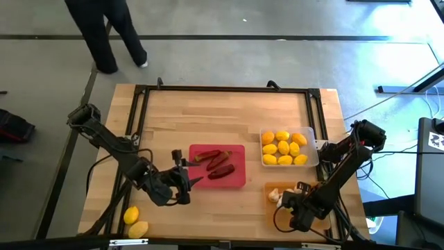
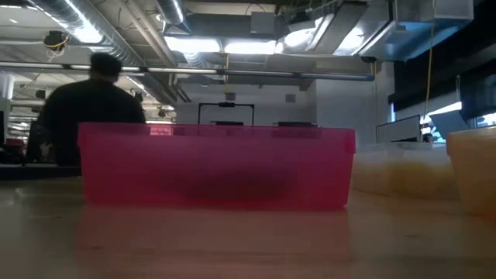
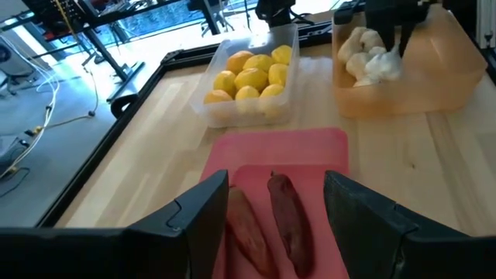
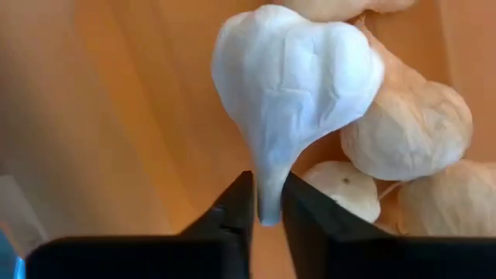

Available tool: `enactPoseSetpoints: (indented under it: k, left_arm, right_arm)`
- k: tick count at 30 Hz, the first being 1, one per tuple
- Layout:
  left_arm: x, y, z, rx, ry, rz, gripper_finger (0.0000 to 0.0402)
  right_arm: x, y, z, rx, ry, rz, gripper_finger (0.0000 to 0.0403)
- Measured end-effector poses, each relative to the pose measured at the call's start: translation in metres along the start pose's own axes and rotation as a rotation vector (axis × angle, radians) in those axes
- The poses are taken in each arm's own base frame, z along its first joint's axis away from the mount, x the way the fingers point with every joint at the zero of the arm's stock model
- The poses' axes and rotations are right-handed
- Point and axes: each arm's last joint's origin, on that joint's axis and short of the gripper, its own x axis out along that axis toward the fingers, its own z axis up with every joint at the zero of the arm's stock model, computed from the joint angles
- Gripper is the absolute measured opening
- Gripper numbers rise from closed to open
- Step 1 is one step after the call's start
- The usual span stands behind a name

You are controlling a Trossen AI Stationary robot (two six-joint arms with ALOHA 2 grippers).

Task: Sort produce into baskets
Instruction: Put the white garlic into the orange bin, then put the yellow lemon into the transparent bin

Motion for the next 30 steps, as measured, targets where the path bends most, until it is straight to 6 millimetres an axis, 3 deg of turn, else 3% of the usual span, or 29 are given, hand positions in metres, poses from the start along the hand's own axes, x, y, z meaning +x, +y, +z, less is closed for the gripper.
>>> enactPoseSetpoints:
  k: [7, 13, 21, 26, 30]
  left_arm:
    - [0.002, 0.001, 0.000, 0.003, 0.002, 0.007, 0.0208]
    - [0.002, 0.000, 0.004, 0.080, -0.022, 0.000, 0.0208]
    - [0.001, -0.001, 0.010, 0.088, -0.069, -0.010, 0.0208]
    - [-0.002, -0.005, 0.008, 0.055, -0.050, -0.068, 0.0208]
    - [-0.020, -0.011, 0.010, -0.002, 0.017, -0.149, 0.0208]
  right_arm:
    - [-0.001, 0.000, 0.001, 0.030, 0.082, 0.018, 0.0154]
    - [-0.025, 0.008, 0.010, 0.027, 0.076, 0.060, 0.0193]
    - [-0.070, 0.016, 0.032, -0.077, -0.303, 0.029, 0.0197]
    - [-0.080, 0.019, 0.039, -0.138, -0.539, -0.050, 0.0198]
    - [-0.082, 0.017, 0.042, -0.189, -0.653, -0.129, 0.0198]
